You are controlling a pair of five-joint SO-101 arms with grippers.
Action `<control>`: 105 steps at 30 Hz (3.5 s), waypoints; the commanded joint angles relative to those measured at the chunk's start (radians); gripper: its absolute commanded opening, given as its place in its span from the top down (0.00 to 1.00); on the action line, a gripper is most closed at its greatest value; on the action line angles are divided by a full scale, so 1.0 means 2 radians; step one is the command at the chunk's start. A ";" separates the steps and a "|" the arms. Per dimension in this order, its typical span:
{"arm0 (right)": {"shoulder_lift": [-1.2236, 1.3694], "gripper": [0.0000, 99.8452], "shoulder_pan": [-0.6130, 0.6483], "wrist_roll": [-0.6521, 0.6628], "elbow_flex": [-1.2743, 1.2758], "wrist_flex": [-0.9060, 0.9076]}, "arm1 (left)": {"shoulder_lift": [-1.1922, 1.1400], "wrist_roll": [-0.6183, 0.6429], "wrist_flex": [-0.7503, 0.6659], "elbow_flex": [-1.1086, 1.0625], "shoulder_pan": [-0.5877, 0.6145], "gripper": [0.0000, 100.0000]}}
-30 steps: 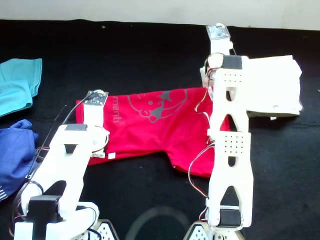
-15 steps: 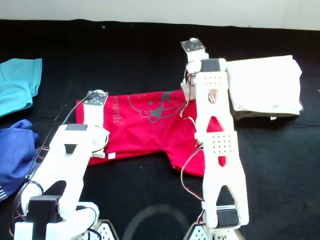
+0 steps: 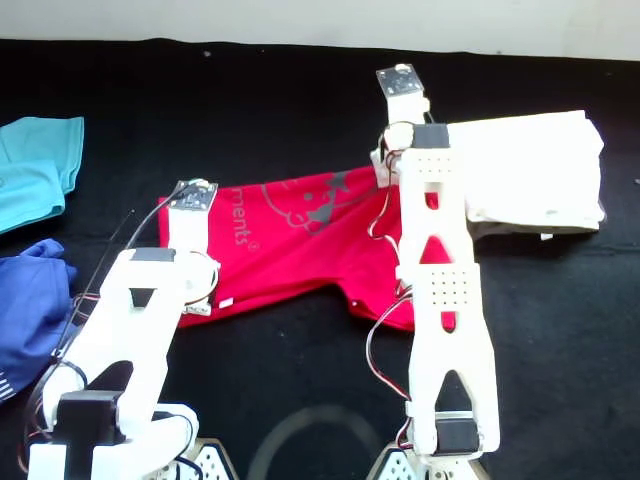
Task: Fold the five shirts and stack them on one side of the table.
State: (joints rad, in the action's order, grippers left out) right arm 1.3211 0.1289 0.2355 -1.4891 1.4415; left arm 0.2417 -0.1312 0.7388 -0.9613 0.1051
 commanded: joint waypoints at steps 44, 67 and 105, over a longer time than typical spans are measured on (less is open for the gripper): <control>-0.749 0.86 0.009 0.278 0.783 0.158 | 0.000 0.001 -0.012 -0.001 -0.003 0.99; -0.768 0.82 0.111 0.308 1.110 -0.138 | 0.000 0.001 -0.012 -0.001 -0.003 0.99; -0.547 0.99 0.013 0.306 0.766 -0.060 | 0.000 0.001 -0.012 -0.002 -0.003 0.99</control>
State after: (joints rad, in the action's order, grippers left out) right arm 0.2271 0.1642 0.8431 0.1281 1.3126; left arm 0.2432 -0.1312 0.7342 -0.9643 0.1051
